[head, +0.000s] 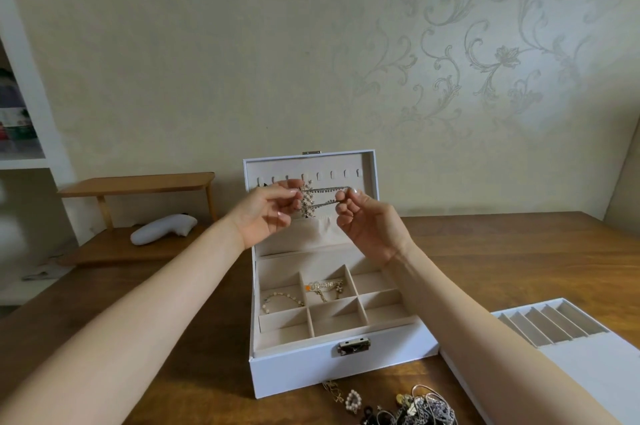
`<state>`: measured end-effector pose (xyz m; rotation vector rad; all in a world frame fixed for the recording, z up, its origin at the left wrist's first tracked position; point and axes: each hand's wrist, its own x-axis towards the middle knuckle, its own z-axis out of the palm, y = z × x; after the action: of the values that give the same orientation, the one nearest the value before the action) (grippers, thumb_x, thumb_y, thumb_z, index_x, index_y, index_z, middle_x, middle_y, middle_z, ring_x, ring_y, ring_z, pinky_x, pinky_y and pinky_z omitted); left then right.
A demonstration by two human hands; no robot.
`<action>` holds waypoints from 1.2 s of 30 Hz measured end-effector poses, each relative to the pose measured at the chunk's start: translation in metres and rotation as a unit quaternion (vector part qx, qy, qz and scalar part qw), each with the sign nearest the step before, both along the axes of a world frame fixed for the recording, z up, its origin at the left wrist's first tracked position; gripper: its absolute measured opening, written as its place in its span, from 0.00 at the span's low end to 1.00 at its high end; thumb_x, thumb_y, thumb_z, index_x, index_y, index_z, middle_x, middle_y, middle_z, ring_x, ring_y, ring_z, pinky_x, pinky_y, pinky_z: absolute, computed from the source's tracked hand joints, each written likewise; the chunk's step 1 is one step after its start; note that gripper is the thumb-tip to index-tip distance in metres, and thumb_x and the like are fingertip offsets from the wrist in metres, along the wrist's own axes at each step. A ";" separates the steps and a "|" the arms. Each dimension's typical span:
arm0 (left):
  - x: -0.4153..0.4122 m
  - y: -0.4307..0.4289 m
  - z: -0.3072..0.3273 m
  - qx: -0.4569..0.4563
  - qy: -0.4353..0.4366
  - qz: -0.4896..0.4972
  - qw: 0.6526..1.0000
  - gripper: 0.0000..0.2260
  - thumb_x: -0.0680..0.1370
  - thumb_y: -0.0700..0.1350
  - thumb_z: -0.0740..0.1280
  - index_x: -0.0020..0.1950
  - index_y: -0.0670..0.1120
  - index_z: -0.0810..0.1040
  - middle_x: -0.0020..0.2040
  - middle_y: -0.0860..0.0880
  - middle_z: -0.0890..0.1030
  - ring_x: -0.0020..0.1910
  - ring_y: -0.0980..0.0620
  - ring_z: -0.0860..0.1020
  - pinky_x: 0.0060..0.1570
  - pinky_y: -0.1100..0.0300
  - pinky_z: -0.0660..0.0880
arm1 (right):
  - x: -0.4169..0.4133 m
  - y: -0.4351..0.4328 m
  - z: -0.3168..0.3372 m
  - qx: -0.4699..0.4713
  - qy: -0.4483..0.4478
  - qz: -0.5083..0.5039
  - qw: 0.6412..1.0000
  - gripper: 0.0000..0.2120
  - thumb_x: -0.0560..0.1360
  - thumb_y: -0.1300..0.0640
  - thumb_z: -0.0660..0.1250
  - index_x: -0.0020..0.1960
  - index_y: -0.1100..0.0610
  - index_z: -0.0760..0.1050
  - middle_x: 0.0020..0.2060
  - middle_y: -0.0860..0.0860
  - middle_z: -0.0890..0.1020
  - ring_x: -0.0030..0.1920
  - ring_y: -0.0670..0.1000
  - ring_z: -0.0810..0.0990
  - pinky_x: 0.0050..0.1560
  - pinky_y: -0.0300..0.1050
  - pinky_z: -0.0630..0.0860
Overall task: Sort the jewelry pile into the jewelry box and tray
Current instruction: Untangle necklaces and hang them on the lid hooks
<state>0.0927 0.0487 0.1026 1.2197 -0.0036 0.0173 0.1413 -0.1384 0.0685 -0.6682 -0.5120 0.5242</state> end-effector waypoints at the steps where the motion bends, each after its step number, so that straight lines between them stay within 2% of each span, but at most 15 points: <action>1: -0.001 -0.001 -0.003 -0.016 0.006 -0.003 1.000 0.08 0.73 0.34 0.62 0.49 0.43 0.77 0.37 0.47 0.76 0.31 0.57 0.76 0.21 0.69 0.66 | 0.002 0.000 0.001 -0.008 0.005 -0.010 1.000 0.06 0.76 0.64 0.59 0.42 0.60 0.72 0.35 0.52 0.78 0.31 0.45 0.75 0.31 0.34 0.72; 3: -0.001 -0.002 -0.008 -0.004 0.009 0.002 1.000 0.08 0.72 0.35 0.64 0.49 0.43 0.78 0.38 0.47 0.77 0.33 0.56 0.78 0.23 0.69 0.69 | 0.007 0.000 0.003 -0.058 -0.004 -0.041 0.998 0.09 0.79 0.66 0.57 0.42 0.60 0.73 0.32 0.52 0.77 0.29 0.45 0.74 0.30 0.33 0.72; 6: 0.000 0.001 -0.011 0.116 -0.001 0.007 0.993 0.09 0.76 0.35 0.64 0.54 0.43 0.77 0.45 0.45 0.80 0.39 0.54 0.81 0.32 0.66 0.77 | 0.016 0.000 0.014 -0.205 -0.102 -0.116 0.967 0.07 0.78 0.67 0.61 0.43 0.62 0.75 0.29 0.51 0.79 0.28 0.45 0.74 0.29 0.34 0.72; 8: -0.001 0.002 -0.008 0.227 -0.012 0.010 0.974 0.12 0.76 0.37 0.66 0.59 0.44 0.76 0.51 0.46 0.81 0.45 0.53 0.81 0.37 0.63 0.78 | 0.020 0.001 0.026 -0.304 -0.178 -0.136 0.926 0.04 0.75 0.66 0.66 0.42 0.62 0.77 0.29 0.52 0.80 0.28 0.46 0.73 0.28 0.34 0.71; 11: 0.002 -0.005 0.000 0.416 -0.059 0.035 0.907 0.16 0.75 0.40 0.70 0.62 0.50 0.75 0.57 0.52 0.79 0.54 0.56 0.77 0.45 0.63 0.74 | 0.019 0.005 0.044 -0.439 -0.291 -0.135 0.839 0.02 0.73 0.64 0.70 0.42 0.63 0.80 0.28 0.52 0.80 0.26 0.45 0.73 0.28 0.34 0.70; 13: 0.007 -0.015 0.005 0.453 -0.082 0.021 0.887 0.18 0.74 0.42 0.72 0.62 0.51 0.74 0.55 0.52 0.80 0.51 0.56 0.77 0.46 0.62 0.73 | 0.021 0.010 0.052 -0.504 -0.338 -0.136 0.784 0.02 0.72 0.65 0.70 0.42 0.63 0.80 0.27 0.52 0.79 0.26 0.46 0.72 0.27 0.34 0.69; 15: 0.012 -0.024 0.009 0.441 -0.065 0.012 0.895 0.18 0.73 0.41 0.72 0.61 0.48 0.73 0.49 0.50 0.82 0.40 0.56 0.78 0.38 0.63 0.72 | 0.024 0.013 0.057 -0.542 -0.359 -0.141 0.747 0.03 0.72 0.67 0.68 0.43 0.64 0.80 0.25 0.52 0.78 0.24 0.46 0.73 0.26 0.34 0.68; 17: 0.017 -0.029 0.012 0.409 -0.037 0.026 0.911 0.17 0.72 0.39 0.73 0.58 0.42 0.74 0.45 0.46 0.81 0.35 0.55 0.80 0.36 0.64 0.76 | 0.029 0.013 0.061 -0.560 -0.371 -0.150 0.726 0.05 0.72 0.68 0.68 0.46 0.65 0.81 0.26 0.52 0.78 0.23 0.44 0.74 0.26 0.34 0.70; 19: 0.021 -0.031 0.014 0.379 -0.025 0.035 0.924 0.14 0.71 0.35 0.73 0.54 0.37 0.75 0.43 0.43 0.81 0.32 0.53 0.81 0.36 0.64 0.79 | 0.033 0.012 0.063 -0.552 -0.377 -0.155 0.727 0.05 0.72 0.67 0.69 0.47 0.66 0.80 0.28 0.54 0.78 0.24 0.43 0.76 0.26 0.33 0.72; 23: 0.028 -0.031 0.014 0.387 -0.046 0.081 0.917 0.05 0.74 0.32 0.69 0.49 0.35 0.77 0.38 0.41 0.80 0.29 0.53 0.81 0.32 0.64 0.79 | 0.044 0.007 0.058 -0.505 -0.373 -0.170 0.760 0.04 0.71 0.69 0.71 0.46 0.65 0.79 0.30 0.57 0.80 0.25 0.46 0.79 0.27 0.35 0.75; 27: 0.038 -0.023 0.008 0.440 -0.076 0.155 0.881 0.02 0.75 0.36 0.69 0.44 0.37 0.80 0.37 0.40 0.81 0.33 0.48 0.82 0.40 0.57 0.81 | 0.055 0.001 0.052 -0.510 -0.381 -0.177 0.751 0.07 0.71 0.72 0.69 0.42 0.62 0.80 0.31 0.56 0.81 0.26 0.43 0.79 0.27 0.34 0.74; 29: 0.041 -0.019 0.005 0.475 -0.081 0.169 0.860 0.03 0.74 0.39 0.71 0.41 0.41 0.81 0.35 0.44 0.82 0.31 0.51 0.82 0.41 0.60 0.80 | 0.058 -0.001 0.050 -0.510 -0.380 -0.176 0.751 0.07 0.71 0.72 0.69 0.43 0.62 0.81 0.30 0.54 0.81 0.26 0.42 0.79 0.27 0.34 0.73; 31: 0.041 -0.018 0.002 0.496 -0.081 0.174 0.847 0.04 0.74 0.40 0.71 0.39 0.43 0.80 0.31 0.47 0.81 0.27 0.55 0.80 0.37 0.64 0.77 | 0.060 -0.001 0.048 -0.510 -0.385 -0.175 0.749 0.07 0.71 0.71 0.69 0.42 0.61 0.81 0.29 0.54 0.81 0.26 0.43 0.79 0.27 0.34 0.74; 34: 0.039 -0.017 0.003 0.525 -0.060 0.168 0.832 0.03 0.75 0.42 0.71 0.43 0.43 0.80 0.30 0.46 0.79 0.24 0.54 0.76 0.31 0.64 0.74 | 0.062 0.000 0.049 -0.508 -0.400 -0.185 0.740 0.08 0.70 0.70 0.70 0.39 0.58 0.82 0.28 0.54 0.81 0.26 0.44 0.77 0.27 0.34 0.73; 36: 0.035 -0.016 0.006 0.520 -0.041 0.131 0.843 0.05 0.75 0.42 0.70 0.50 0.43 0.80 0.34 0.46 0.79 0.23 0.56 0.74 0.26 0.66 0.71 | 0.062 0.002 0.050 -0.503 -0.406 -0.190 0.739 0.07 0.70 0.69 0.70 0.40 0.59 0.83 0.30 0.56 0.82 0.27 0.45 0.77 0.28 0.34 0.73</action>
<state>0.1279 0.0332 0.1088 2.3086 0.0902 0.3475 0.2033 -0.1363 0.1183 -2.0596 -0.8747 0.0306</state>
